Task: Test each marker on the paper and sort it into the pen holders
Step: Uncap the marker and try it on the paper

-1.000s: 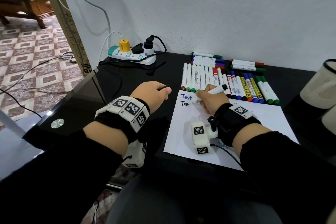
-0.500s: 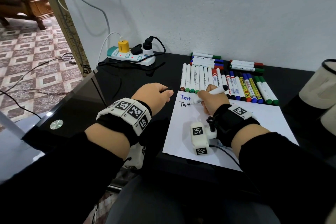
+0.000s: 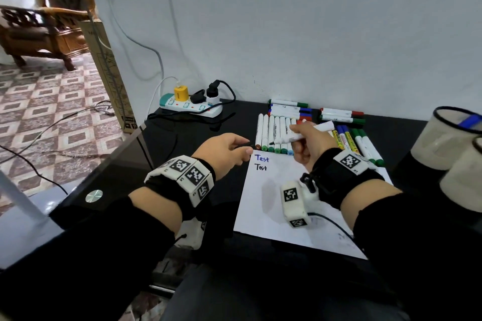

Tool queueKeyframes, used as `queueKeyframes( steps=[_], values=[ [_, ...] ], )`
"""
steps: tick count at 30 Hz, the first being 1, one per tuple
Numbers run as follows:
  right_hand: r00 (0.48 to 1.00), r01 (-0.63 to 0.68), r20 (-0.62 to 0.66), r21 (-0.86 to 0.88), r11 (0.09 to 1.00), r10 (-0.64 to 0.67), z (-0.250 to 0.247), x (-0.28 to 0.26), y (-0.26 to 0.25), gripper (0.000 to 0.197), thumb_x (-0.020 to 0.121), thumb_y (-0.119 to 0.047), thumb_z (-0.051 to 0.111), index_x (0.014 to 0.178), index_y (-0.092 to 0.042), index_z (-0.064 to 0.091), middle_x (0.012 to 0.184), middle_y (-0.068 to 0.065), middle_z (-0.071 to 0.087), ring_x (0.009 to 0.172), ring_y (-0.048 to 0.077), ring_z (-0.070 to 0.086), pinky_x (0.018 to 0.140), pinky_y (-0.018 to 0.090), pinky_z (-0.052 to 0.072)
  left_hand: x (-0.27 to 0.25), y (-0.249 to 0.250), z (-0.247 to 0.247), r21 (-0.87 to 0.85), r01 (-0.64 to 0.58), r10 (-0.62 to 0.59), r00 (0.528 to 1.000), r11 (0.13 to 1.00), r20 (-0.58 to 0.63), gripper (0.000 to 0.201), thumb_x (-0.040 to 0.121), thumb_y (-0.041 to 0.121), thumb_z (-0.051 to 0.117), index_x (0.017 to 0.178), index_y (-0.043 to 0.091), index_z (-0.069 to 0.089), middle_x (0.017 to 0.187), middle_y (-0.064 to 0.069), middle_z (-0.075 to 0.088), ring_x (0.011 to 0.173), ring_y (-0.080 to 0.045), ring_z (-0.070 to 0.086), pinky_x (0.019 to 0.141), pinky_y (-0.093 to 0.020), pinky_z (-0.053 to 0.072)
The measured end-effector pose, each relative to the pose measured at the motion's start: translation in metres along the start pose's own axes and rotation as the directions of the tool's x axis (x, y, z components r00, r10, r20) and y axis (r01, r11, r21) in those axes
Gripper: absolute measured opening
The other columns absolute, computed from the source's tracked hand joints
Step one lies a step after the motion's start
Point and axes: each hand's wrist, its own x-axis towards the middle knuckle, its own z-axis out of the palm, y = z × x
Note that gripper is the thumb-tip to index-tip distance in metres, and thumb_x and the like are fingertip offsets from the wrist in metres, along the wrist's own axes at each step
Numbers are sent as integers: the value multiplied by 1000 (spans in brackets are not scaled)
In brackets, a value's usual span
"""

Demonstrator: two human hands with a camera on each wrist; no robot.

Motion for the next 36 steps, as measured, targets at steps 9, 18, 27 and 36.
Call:
queueKeyframes(
  steps=[9, 18, 27, 36],
  values=[
    [956, 251, 152, 17, 968, -250, -7, -50, -54, 36, 89, -7, 53, 59, -16, 36, 45, 2, 37, 34, 9, 29, 39, 15, 16, -23, 56, 3, -210, -164, 171, 985, 964, 15, 16, 95, 13, 52, 110, 16, 56, 77, 7, 63, 64, -2, 57, 63, -9, 47],
    [940, 307, 155, 18, 952, -306, -30, -82, -79, 36, 89, -8, 52, 58, -17, 34, 45, 4, 32, 34, 11, 26, 36, 14, 18, -41, 87, 18, -245, -269, 277, 961, 931, -3, 13, 96, 12, 49, 106, 13, 57, 74, 5, 62, 51, 7, 54, 61, -10, 47],
    [940, 312, 149, -4, 950, -308, -39, -98, -90, 36, 89, -10, 52, 58, -17, 35, 42, 2, 33, 33, 11, 28, 36, 15, 21, -50, 118, 30, -140, -310, 309, 951, 941, -31, 11, 100, 22, 40, 99, 15, 48, 68, 7, 52, 58, -5, 48, 60, -17, 41],
    [957, 242, 136, 116, 963, -256, -40, -99, -91, 29, 90, -6, 47, 63, -15, 39, 40, -1, 35, 34, 10, 28, 35, 15, 19, -53, 133, 45, -1, -275, 273, 955, 961, -115, 10, 100, 25, 36, 96, 17, 41, 81, -2, 51, 59, -13, 43, 52, -25, 34]
  ],
)
